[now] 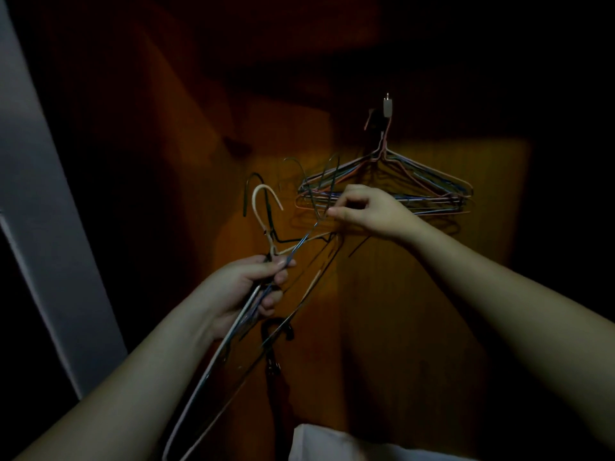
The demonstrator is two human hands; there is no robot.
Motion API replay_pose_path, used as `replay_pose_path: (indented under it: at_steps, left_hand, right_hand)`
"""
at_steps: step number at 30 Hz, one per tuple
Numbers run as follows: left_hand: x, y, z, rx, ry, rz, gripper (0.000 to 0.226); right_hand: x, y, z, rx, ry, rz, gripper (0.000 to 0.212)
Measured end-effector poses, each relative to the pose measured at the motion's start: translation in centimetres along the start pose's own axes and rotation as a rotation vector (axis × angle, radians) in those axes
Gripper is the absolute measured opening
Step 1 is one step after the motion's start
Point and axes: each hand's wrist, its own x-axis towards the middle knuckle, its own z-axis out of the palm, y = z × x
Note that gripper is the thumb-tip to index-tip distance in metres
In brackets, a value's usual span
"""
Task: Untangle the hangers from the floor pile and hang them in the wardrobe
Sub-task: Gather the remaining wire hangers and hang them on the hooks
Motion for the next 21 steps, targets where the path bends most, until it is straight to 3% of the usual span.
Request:
replay_pose_path:
  at_steps: [5,11,17,21]
  left_hand:
    - [0.5,-1.0,-0.8,0.098,0.017,0.069,0.002]
    - [1.0,-1.4,-1.8,0.25,0.109,0.114,0.014]
    - [1.0,-1.0,-1.9,0.243,0.077,0.118,0.014]
    - [1.1,-0.6,-2.2,0.372,0.124,0.104,0.014]
  right_hand:
    - [0.1,0.2,-0.7,-0.018,-0.047,0.031,0.018]
    - [0.7,0.1,-0.7,-0.048,-0.077,0.051,0.011]
    - [1.4,0.1,-0.7,-0.101,-0.076,0.056,0.012]
    - [1.7,-0.2,-1.1,-0.146,-0.077,0.072,0.017]
